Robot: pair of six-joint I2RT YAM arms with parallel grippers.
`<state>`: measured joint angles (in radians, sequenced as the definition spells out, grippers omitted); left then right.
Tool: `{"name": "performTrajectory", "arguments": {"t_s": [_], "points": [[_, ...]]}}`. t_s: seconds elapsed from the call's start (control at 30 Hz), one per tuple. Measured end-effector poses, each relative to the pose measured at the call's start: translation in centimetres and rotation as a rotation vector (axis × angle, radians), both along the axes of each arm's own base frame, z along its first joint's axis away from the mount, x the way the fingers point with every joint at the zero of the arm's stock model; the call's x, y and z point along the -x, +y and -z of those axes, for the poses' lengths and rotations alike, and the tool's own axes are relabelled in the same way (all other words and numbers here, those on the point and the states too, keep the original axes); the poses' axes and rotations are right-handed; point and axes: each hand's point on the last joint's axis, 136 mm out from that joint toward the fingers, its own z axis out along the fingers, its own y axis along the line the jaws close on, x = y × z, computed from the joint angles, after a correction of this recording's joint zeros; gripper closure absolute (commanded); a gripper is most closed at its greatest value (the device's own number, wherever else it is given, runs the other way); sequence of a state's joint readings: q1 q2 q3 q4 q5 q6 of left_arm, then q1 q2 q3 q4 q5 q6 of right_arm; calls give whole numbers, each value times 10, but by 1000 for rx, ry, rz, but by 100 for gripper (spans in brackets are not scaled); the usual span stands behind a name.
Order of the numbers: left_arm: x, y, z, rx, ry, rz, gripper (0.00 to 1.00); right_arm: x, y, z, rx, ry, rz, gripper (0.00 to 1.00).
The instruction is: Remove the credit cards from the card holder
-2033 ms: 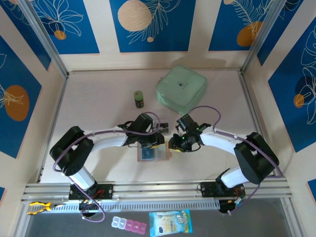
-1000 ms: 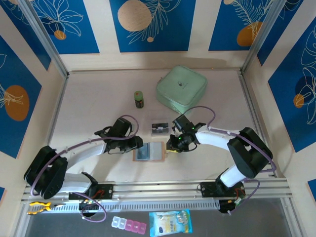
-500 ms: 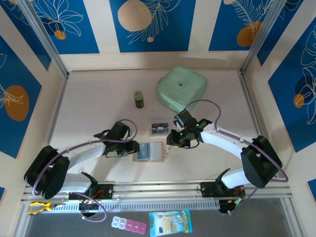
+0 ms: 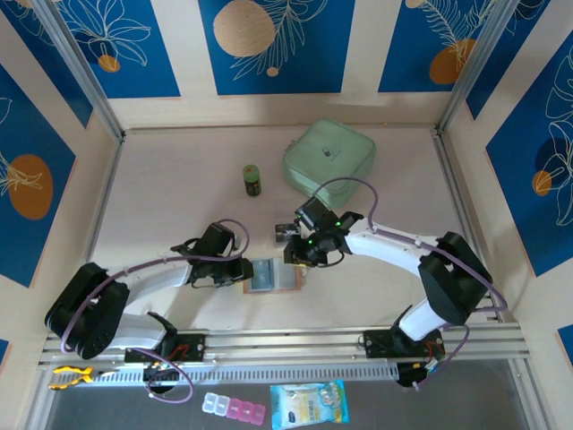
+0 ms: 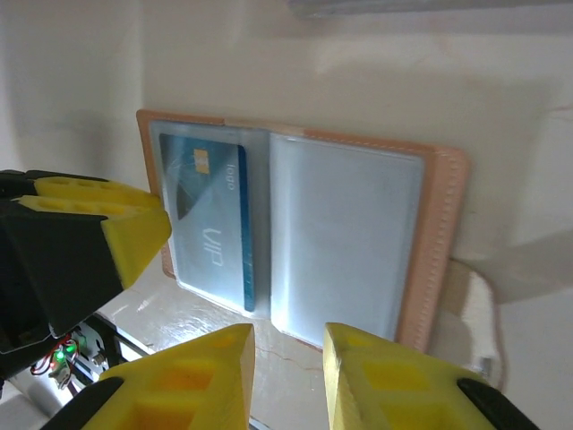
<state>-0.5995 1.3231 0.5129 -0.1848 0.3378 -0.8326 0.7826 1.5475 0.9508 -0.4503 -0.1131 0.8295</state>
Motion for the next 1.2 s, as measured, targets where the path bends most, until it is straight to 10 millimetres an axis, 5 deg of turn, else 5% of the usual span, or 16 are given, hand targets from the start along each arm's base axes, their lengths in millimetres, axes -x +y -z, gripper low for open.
{"name": "performTrajectory", "arguments": {"t_s": [0.47, 1.2], "points": [[2, 0, 2, 6, 1, 3, 78, 8, 44, 23, -18, 59, -67, 71], [3, 0, 3, 7, 6, 5, 78, 9, 58, 39, -17, 99, -92, 74]]}}
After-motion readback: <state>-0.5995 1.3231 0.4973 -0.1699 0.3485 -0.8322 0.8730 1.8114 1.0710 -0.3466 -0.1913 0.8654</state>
